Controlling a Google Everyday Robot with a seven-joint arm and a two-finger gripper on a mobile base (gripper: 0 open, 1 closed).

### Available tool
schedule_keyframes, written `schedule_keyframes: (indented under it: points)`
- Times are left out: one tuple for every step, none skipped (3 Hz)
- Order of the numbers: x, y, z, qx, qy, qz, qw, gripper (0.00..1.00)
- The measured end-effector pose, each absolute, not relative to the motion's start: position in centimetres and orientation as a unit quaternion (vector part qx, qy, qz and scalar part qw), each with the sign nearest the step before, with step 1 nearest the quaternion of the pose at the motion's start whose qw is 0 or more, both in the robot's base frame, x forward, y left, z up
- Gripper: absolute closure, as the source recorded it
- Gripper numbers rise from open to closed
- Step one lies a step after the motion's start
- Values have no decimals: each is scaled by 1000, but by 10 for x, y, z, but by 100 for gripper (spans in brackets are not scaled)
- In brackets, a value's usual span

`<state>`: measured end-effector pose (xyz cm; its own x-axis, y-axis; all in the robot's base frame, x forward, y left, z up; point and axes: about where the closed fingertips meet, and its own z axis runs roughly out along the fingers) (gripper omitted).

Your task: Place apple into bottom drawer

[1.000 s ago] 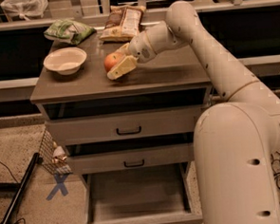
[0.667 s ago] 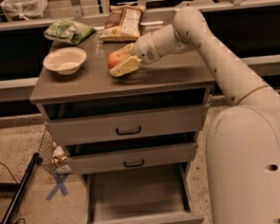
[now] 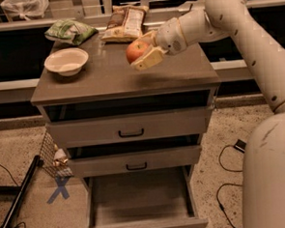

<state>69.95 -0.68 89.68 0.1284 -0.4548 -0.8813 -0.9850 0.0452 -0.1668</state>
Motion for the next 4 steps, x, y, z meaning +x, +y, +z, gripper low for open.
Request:
schedule_keyframes:
  points:
    - [641, -55, 909, -633, 607, 298, 377, 100]
    - [627, -51, 893, -638, 610, 310, 353, 100]
    - [627, -51, 893, -638, 610, 310, 353, 100]
    - [626, -46, 872, -613, 619, 339, 357, 100]
